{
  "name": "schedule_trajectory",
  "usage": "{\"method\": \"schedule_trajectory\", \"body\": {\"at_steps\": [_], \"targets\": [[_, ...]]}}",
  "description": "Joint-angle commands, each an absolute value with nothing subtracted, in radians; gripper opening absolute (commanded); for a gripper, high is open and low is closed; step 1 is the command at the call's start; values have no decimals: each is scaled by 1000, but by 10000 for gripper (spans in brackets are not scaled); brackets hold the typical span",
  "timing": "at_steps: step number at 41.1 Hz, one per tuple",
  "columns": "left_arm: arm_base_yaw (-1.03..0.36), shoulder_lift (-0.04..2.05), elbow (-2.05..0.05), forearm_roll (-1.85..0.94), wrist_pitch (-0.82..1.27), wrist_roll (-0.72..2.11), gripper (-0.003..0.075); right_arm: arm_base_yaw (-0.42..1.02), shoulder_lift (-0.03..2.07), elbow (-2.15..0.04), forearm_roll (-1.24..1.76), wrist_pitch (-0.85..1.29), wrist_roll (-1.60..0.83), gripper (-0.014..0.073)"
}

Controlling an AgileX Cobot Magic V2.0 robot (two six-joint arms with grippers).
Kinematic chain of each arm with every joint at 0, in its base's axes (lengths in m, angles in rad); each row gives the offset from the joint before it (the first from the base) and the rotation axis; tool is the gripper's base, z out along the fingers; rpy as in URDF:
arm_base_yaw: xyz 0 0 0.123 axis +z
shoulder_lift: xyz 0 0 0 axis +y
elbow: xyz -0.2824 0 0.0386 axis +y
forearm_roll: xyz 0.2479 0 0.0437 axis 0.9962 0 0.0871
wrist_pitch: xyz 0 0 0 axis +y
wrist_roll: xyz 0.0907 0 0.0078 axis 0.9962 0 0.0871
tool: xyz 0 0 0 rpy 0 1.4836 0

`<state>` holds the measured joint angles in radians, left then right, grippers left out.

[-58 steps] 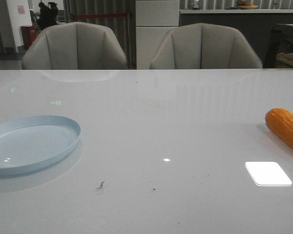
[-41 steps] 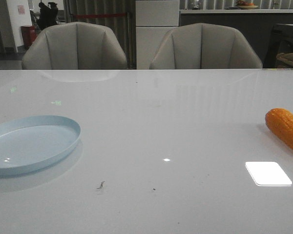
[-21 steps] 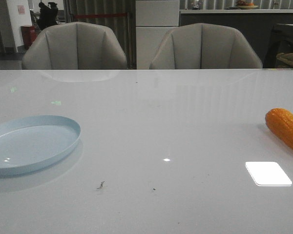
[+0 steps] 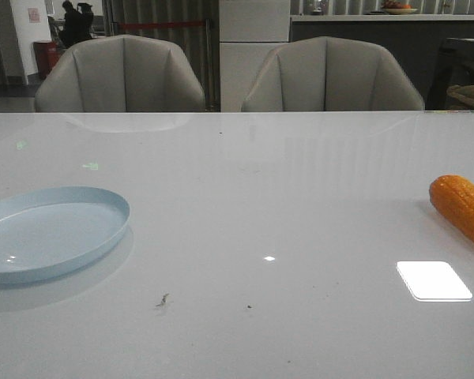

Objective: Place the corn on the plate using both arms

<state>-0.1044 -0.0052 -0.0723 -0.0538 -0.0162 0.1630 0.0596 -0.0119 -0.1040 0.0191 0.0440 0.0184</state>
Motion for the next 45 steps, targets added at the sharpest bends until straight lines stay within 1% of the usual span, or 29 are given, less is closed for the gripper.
{"method": "schedule_trajectory", "body": {"at_steps": [1,6,12,17,20,24,27,32,37,45], "targets": [[-104,-18,-175,-56,-12,151,96,55,-25,-243,15,71,25,35],[-104,-12,-249,-56,30,151,96,55,25,-370,15,130,25,35],[-104,53,-338,-56,30,151,96,55,150,-501,15,131,25,35],[-104,177,-449,-56,24,151,96,55,304,-633,15,133,25,35],[-104,285,-539,-56,24,151,96,55,406,-712,15,133,24,35],[-104,395,-618,-56,24,151,96,55,514,-772,15,121,24,35],[-104,475,-661,-56,24,151,96,55,574,-791,15,112,24,35],[-104,593,-674,-56,36,151,96,55,662,-786,15,130,24,35],[-104,688,-674,-90,123,151,97,55,730,-786,15,192,24,35],[-104,782,-674,-256,259,151,101,55,778,-786,15,294,24,41]]}}
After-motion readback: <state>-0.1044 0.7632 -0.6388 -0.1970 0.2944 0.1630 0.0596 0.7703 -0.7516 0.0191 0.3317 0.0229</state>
